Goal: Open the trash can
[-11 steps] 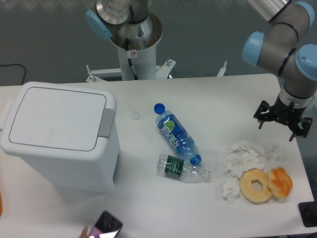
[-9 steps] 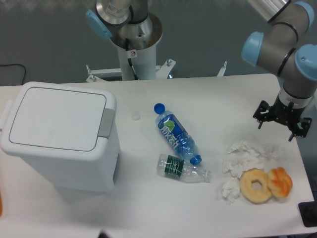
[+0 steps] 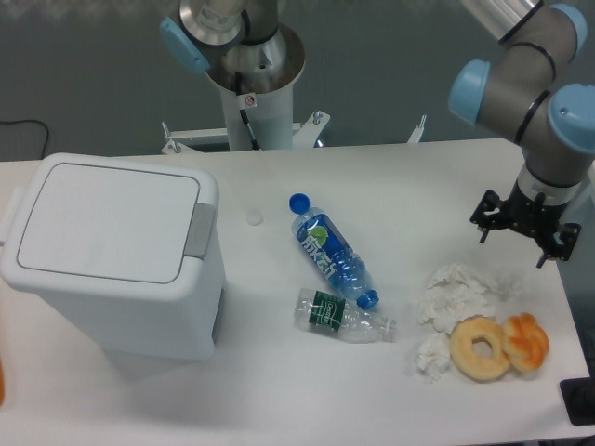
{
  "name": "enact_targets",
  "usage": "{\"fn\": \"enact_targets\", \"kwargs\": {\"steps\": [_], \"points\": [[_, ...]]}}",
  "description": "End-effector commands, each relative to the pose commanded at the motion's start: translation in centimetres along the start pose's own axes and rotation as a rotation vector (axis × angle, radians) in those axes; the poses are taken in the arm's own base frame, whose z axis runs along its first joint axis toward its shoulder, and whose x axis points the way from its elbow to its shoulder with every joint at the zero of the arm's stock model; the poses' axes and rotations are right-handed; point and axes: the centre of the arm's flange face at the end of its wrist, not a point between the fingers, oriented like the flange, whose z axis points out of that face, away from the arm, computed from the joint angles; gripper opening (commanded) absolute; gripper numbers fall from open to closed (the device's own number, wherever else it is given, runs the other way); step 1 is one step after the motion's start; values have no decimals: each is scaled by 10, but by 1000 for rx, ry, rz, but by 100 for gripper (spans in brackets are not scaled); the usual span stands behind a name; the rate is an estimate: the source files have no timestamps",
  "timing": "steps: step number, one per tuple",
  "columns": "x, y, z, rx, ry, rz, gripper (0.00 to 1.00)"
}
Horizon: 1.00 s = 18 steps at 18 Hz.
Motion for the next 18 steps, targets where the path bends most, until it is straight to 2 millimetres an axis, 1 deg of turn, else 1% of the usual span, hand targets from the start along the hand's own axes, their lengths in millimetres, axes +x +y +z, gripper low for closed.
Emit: {"fn": "enact_targets", "kwargs": {"steps": [1,2,3,4,5,6,7,8,9,11,13,15,16,17,18], "points": [[6,-5,-16,7,-32,-2,100],[10,-12,-27,13,-46,1,100],[16,-21,-34,9,-55,4,100],[32,-29,-49,13,-65,-17,100],[43,-37,-61,23,-77,-19,100],[50,-47,-69,31,-85,-9,100],[58,-57,-71,34,-77,4,100],[68,-67,-82,40,-75,17,100],[80,-73,-96,52,-64,12,100],[94,-82,-103,77,-19,-4,100],[113,-91,-128,130,7,-39,99],[131,-96,-152,187,38,-115,92],[140,-100,-160,210,57,-126,90],[148,-106,-165,219,71,-124,84],[156,-108,-170,224,83,-132,76]]}}
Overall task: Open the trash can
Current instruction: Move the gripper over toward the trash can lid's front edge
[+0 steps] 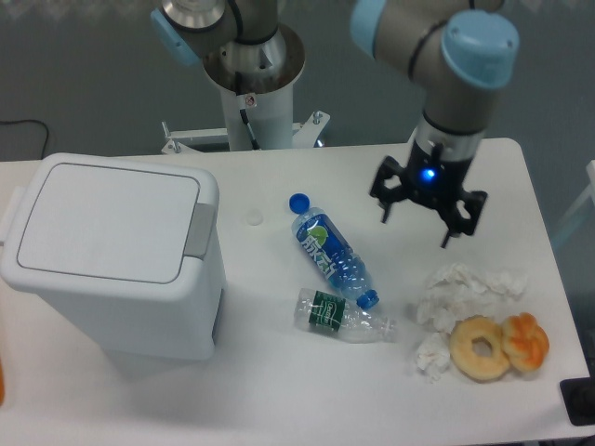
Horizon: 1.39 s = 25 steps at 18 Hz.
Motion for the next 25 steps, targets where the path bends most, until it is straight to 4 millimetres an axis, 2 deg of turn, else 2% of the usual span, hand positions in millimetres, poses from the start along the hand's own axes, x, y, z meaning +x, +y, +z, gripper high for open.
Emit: {"fn": "enact_targets", "kwargs": {"steps": [3,6,7,9,11,14,17,19,22,25], "points": [[23,-3,-10,47,31,-87,52],[44,-3,-12,79,54,-116,20],[49,-6,-9,84,63,-108,15],[52,-9,-11,104,78,-148,11],[54,-20,-15,147,102,-222,10],[65,-50,-17,173,116,-332,9],[71,-65,-19,192,124,-441,9],[85,-78,-17,208,144,-471,9],[98,-88,-15,222,185,-498,9],[103,-92,-16,239,224,-529,9]]}}
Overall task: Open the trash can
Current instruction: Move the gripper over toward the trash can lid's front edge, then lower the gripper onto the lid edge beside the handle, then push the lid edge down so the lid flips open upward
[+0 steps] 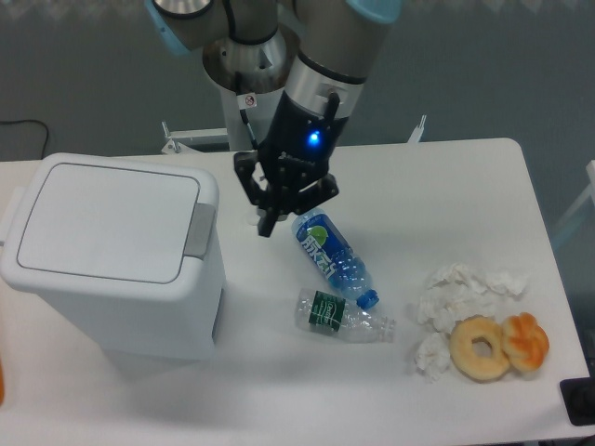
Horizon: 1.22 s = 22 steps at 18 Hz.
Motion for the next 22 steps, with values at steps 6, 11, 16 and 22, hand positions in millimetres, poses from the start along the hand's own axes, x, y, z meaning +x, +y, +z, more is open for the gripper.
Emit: {"fn": "enact_targets", "kwargs": {"steps": [6,11,16,22], "points": [[15,3,7,-1,51,-2,10],[19,5,16,-14,59,6,11],[20,14,25,-32,66,6,11],[19,15,28,-36,67,6,11]]}}
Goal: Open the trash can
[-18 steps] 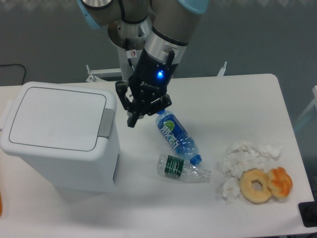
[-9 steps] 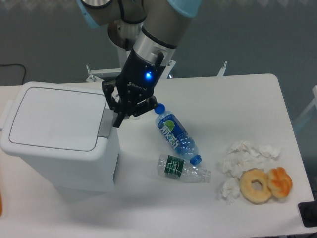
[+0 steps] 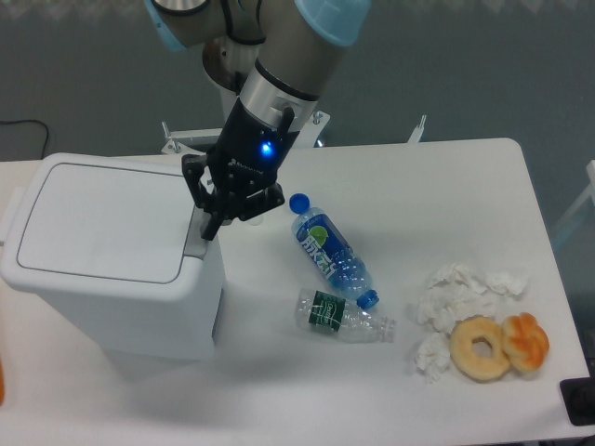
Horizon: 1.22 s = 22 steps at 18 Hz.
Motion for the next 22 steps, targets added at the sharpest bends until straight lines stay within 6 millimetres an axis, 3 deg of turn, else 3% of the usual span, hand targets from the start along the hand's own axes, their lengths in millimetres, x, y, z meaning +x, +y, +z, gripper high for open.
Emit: {"fn": "enact_targets", "kwargs": {"steps": [20,22], "points": [[-3,-1,3,-3,-2,0,12],[-3,-4,0,2,-4,4,19]]}}
